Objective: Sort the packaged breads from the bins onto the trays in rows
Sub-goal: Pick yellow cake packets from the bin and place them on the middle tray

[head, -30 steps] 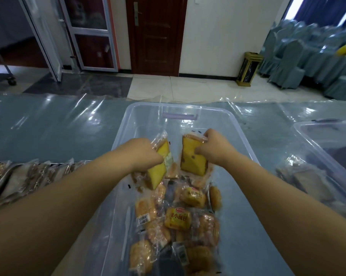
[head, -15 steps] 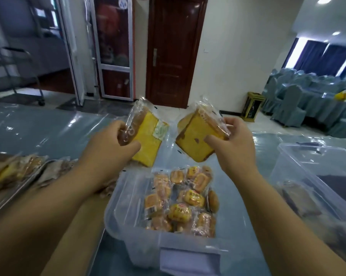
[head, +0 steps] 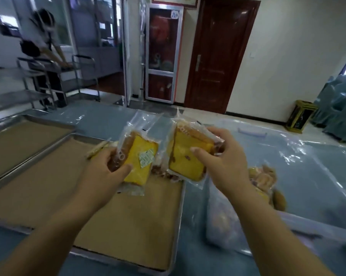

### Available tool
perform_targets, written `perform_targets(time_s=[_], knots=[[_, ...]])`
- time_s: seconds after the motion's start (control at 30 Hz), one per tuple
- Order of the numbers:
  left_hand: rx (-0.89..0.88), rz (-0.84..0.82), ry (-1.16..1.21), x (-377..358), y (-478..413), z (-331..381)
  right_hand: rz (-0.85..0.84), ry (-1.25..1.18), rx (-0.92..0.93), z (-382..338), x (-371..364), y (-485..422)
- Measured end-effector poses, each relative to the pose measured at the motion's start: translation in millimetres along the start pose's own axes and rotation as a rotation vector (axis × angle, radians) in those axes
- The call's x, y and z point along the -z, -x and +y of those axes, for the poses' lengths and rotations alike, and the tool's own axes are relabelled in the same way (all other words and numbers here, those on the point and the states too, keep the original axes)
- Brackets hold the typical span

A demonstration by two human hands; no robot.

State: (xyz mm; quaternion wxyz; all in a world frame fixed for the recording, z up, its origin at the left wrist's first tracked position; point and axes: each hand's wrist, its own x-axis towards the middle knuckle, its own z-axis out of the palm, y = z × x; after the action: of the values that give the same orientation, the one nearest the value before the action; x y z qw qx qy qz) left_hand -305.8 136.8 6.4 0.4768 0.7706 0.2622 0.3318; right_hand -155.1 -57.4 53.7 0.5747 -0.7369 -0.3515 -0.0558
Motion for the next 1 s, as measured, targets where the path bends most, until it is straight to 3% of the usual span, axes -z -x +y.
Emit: perform_targets(time_s=[0.3, 0.7, 1.0], knots=[[0.140, -0.057, -0.075, 135, -13, -106, -0.047, -0.007, -0.247, -7, -168, 38], [0.308, -0.083, -0.131, 200, -68, -209, -0.235, -0.034, -0.604, 36, -328, 8], [0.352, -0.055, -0.141, 220, -172, -271, -0.331, 0.017, -0.582, 62, -431, -64]])
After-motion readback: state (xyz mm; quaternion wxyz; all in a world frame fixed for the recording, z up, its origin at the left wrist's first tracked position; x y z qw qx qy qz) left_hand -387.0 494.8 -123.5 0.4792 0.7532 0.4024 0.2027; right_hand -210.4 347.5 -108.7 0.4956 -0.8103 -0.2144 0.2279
